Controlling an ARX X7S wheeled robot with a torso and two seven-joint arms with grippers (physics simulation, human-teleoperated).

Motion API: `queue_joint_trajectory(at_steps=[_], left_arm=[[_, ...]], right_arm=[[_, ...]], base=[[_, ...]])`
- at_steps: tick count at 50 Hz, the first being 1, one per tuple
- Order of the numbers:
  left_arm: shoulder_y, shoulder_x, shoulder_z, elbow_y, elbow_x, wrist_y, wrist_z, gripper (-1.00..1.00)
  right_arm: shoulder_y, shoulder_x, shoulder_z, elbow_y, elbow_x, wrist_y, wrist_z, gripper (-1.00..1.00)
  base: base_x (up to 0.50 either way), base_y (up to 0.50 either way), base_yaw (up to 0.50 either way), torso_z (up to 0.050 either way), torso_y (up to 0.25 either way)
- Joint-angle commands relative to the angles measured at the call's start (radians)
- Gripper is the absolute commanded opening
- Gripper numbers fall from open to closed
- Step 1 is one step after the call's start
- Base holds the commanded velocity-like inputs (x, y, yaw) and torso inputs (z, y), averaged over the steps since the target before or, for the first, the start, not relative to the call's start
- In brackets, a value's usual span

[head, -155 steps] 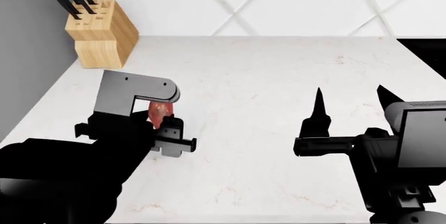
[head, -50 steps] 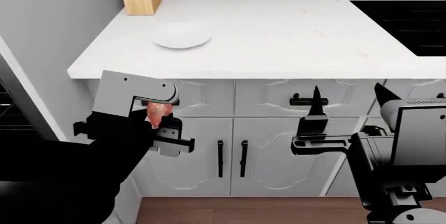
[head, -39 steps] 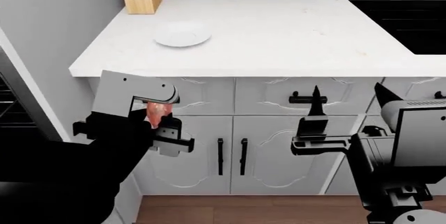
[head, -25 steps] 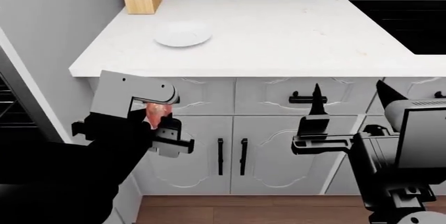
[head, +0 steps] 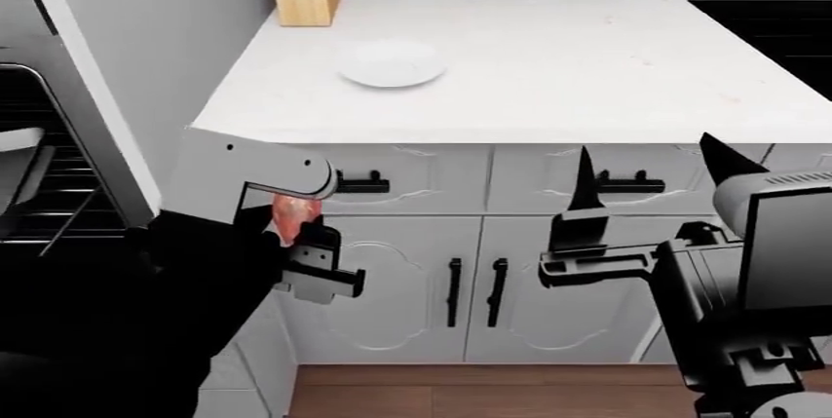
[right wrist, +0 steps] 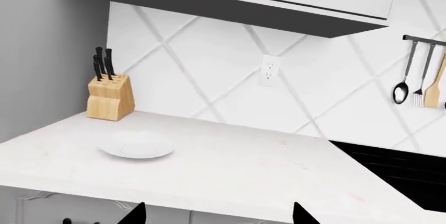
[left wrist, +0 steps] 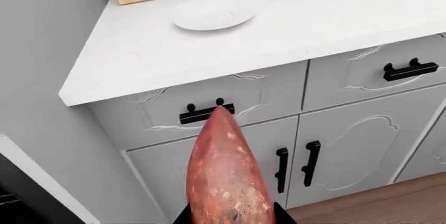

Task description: Place the sweet potato on the top rack of the oven.

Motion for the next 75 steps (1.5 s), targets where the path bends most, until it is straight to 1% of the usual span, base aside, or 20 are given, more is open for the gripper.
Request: queue_joint_trajectory(at_steps=[1,24,75], left_arm=[[-0.030,-0.009,0.014,0.005,-0.040,0.009,-0.033,-1.00],[-0.021,-0.026,0.009,0.007,-0.003,0.024,0.000,-1.00],[-0.024,-0.041,0.024,-0.016,0.042,0.037,0.049,-1.00]], right_arm=[[0.043,0.003,-0.009,-0.002,0.036,0.021,0.017,1.00],[0.056,-0.001,-0.016,-0.004,0.047,0.019,0.023,1.00],[0.037,-0.005,-0.032,0.005,0.011,0.001,0.004,1.00]], base=[[0.00,0.33,0.00,0.000,0.000],[0.00,0.33,0.00,0.000,0.000],[0.00,0.32,0.00,0.000,0.000]])
